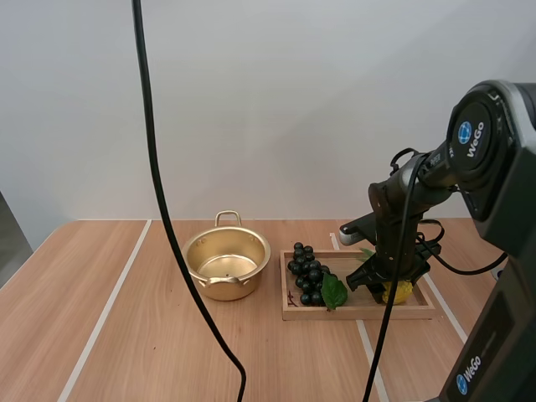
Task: Open the pot, put the pineapple inside, and close it
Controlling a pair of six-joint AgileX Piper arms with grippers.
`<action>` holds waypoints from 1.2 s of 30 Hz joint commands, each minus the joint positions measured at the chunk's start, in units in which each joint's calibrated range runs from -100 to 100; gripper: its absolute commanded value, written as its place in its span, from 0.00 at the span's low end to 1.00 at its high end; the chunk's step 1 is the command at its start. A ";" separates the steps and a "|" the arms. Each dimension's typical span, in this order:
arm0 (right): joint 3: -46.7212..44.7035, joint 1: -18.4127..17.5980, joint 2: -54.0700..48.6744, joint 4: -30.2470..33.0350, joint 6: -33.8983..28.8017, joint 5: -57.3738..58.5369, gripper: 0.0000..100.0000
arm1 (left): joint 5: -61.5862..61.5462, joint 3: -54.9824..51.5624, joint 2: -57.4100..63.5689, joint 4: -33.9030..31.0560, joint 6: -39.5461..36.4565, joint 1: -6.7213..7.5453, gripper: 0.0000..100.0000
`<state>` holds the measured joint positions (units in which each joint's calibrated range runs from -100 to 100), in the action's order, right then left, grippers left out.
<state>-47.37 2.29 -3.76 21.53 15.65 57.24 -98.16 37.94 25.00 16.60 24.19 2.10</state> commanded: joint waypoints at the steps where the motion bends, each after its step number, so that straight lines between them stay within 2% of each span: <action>1: -0.48 0.10 -0.06 -0.34 -0.04 0.21 0.00 | 3.22 0.48 0.41 0.28 0.02 0.18 0.00; 8: 1.08 0.10 -1.70 -0.34 -0.04 -1.57 0.00 | 7.64 2.25 0.41 0.28 0.02 0.18 0.00; 15: 12.43 0.10 -8.57 -1.64 0.93 5.68 0.00 | 12.97 2.25 1.50 0.28 0.02 0.18 0.00; 21: 24.90 0.10 -15.12 -11.67 8.51 11.69 0.00 | 18.21 3.31 2.02 0.28 -0.33 0.18 0.00; 30: 40.45 -0.31 -18.62 -35.88 23.20 20.75 0.00 | 21.44 10.39 2.02 0.28 -1.64 0.18 0.00; 32: 41.82 -1.68 -18.51 -37.59 24.33 21.46 0.00 | 21.44 11.83 1.79 0.28 -1.64 0.18 0.00; 36: 41.87 -7.05 -17.47 -37.32 26.15 21.93 0.00 | 21.26 14.09 1.76 0.28 -1.64 0.18 0.00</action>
<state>-5.99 -2.51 -21.47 -14.65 39.90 77.68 -78.78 50.95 26.50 16.60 23.16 2.10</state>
